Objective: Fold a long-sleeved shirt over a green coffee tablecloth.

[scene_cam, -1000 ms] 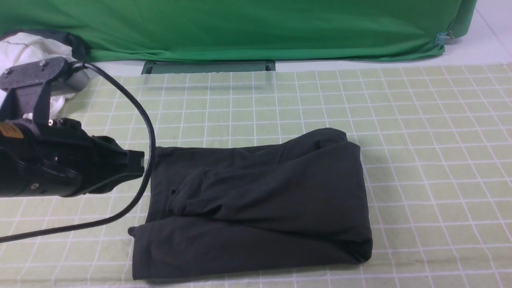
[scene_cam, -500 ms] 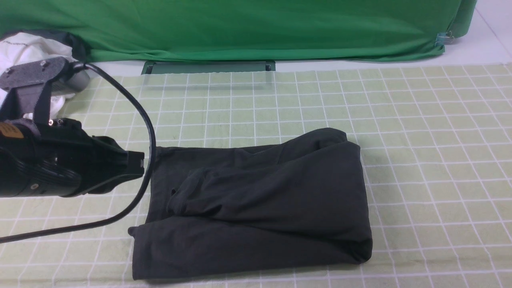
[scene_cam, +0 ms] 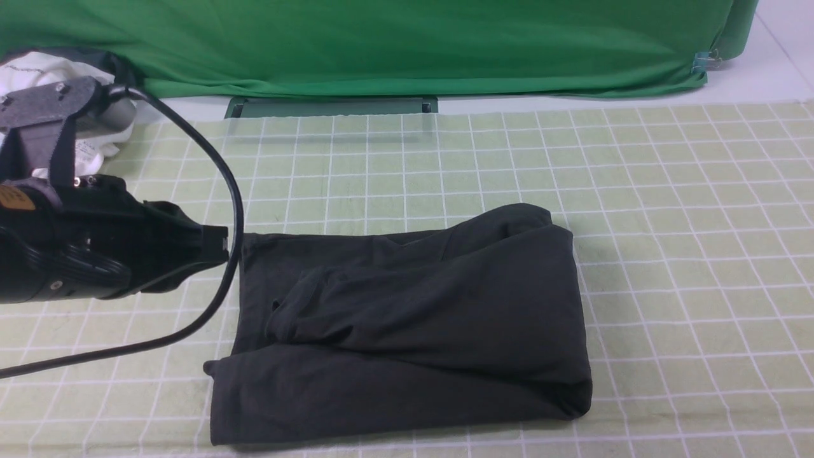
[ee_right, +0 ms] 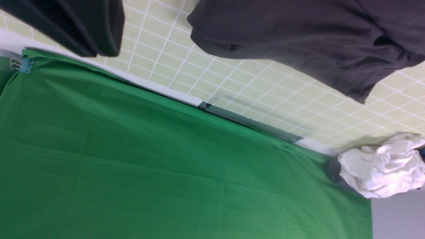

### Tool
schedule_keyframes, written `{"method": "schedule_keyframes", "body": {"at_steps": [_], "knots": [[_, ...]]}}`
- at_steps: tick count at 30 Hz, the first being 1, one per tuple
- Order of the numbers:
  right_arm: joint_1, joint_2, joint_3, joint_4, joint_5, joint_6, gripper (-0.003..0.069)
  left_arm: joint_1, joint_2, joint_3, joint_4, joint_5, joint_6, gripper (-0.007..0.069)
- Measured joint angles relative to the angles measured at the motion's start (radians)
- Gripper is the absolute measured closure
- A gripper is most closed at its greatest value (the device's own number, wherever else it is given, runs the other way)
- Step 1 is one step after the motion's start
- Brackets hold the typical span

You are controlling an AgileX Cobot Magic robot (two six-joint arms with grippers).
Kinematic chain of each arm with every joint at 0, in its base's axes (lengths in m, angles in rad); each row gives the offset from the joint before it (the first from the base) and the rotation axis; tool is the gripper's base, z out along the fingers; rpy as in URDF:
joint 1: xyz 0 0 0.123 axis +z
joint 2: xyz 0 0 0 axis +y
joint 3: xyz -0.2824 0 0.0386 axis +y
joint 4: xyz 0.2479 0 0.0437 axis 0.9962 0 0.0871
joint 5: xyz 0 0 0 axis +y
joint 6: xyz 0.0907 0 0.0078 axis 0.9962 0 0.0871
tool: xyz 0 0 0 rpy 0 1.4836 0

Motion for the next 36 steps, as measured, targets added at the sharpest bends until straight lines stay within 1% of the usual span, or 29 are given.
{"method": "schedule_keyframes", "body": {"at_steps": [4, 7, 8, 9, 10, 11, 12, 14, 17, 21, 27, 36], "knots": [[-0.003, -0.005, 0.004, 0.000, -0.001, 0.000, 0.0617, 0.000, 0.000, 0.000, 0.000, 0.000, 0.000, 0.0609], [-0.025, -0.030, 0.024, 0.000, -0.004, 0.000, 0.0613, 0.000, 0.000, 0.000, 0.000, 0.000, 0.000, 0.0609], [-0.053, -0.049, 0.043, 0.000, -0.007, 0.000, 0.0610, 0.000, 0.000, 0.000, 0.000, 0.000, 0.000, 0.0609], [-0.103, -0.081, 0.079, -0.008, -0.012, 0.000, 0.0608, 0.000, 0.000, 0.000, 0.000, 0.000, 0.000, 0.0609], [-0.130, -0.099, 0.104, -0.012, -0.015, 0.000, 0.0605, 0.000, 0.000, 0.000, 0.000, 0.000, 0.000, 0.0609], [-0.137, -0.104, 0.104, -0.013, -0.016, 0.000, 0.0604, 0.000, 0.000, 0.000, 0.000, 0.000, 0.000, 0.0609], [-0.199, -0.139, 0.153, -0.019, -0.023, 0.000, 0.0599, 0.000, 0.000, 0.000, 0.000, 0.000, 0.000, 0.0609], [-0.248, -0.161, 0.199, -0.040, -0.030, 0.001, 0.0593, 0.000, 0.000, 0.000, 0.000, 0.000, 0.001, 0.0609], [-0.316, -0.193, 0.291, -0.149, -0.051, 0.001, 0.0589, 0.000, 0.000, 0.000, 0.000, 0.005, 0.007, 0.0609], [-0.343, -0.227, 0.390, -0.234, -0.073, 0.001, 0.0582, 0.000, 0.000, 0.000, 0.000, 0.025, 0.009, 0.0609], [-0.350, -0.290, 0.412, -0.324, -0.066, 0.001, 0.0570, 0.000, 0.000, 0.000, 0.007, 0.053, 0.025, 0.0609], [-0.350, -0.293, 0.412, -0.338, -0.062, 0.001, 0.0537, 0.000, 0.000, 0.000, 0.022, 0.082, 0.031, 0.0609]]}}
